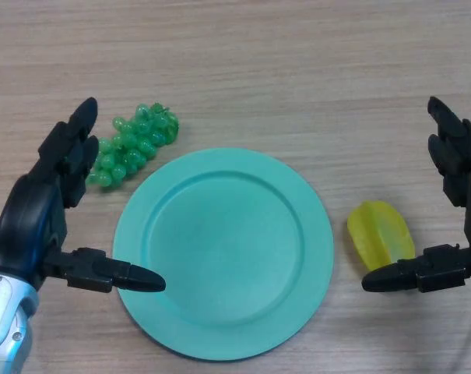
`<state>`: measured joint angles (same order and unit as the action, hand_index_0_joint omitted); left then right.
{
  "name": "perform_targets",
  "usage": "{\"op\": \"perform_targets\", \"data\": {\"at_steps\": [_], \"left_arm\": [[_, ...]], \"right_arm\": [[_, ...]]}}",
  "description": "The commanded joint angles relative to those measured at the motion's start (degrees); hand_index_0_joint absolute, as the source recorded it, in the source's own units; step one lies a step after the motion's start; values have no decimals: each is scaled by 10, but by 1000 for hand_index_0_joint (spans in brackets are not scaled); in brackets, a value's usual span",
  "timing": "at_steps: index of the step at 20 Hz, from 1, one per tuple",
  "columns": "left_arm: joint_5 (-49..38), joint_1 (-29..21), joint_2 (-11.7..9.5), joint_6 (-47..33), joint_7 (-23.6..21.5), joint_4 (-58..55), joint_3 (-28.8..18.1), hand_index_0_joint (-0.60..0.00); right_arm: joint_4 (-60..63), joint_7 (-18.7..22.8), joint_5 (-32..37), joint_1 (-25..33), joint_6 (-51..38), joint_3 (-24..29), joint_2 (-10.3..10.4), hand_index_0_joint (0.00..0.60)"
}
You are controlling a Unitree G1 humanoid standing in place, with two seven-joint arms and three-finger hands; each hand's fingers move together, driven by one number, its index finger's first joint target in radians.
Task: Pick up the yellow starfruit and place it on the plate
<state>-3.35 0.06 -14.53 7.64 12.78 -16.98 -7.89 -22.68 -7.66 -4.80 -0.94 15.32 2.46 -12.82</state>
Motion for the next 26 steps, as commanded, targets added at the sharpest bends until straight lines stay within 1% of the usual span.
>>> {"op": "perform_targets", "data": {"at_steps": [1,5,7,10,13,15,16,18,21,22,23,24,26], "left_arm": [[-9,-16,-23,-85,5,-23,-35,0],[-17,-16,-25,-74,17,-23,-37,0],[-20,-16,-26,-71,16,-24,-40,0],[-11,-9,-24,-98,11,-10,-42,0],[-3,-7,-24,-100,10,-11,-42,0],[-3,-5,-22,-105,6,-8,-41,0],[-2,-3,-22,-106,6,-7,-42,0],[-4,-1,-23,-100,11,-8,-45,0],[-3,-2,-24,-101,10,-6,-46,0],[-3,-2,-24,-101,9,-7,-47,0],[-4,-2,-24,-100,9,-7,-47,0],[-4,-2,-24,-101,8,-6,-48,0],[-2,-3,-25,-97,6,-5,-49,0]], "right_arm": [[-31,15,-29,15,-90,14,-11,0],[-25,15,-44,9,-101,7,-8,0],[-8,20,-72,13,-109,-1,-9,0],[35,15,-147,20,-132,-20,-10,0],[83,11,-178,36,-150,-30,-11,0],[138,21,-190,56,-181,-30,-13,0],[185,37,-203,70,-215,-28,-16,0],[237,55,-209,87,-244,-24,-20,0],[275,55,-206,91,-267,-25,-23,0],[276,54,-206,90,-270,-24,-23,150],[277,53,-206,89,-271,-23,-24,251],[283,55,-221,90,-283,-21,-29,401],[283,48,-229,84,-298,-13,-35,600]]}}
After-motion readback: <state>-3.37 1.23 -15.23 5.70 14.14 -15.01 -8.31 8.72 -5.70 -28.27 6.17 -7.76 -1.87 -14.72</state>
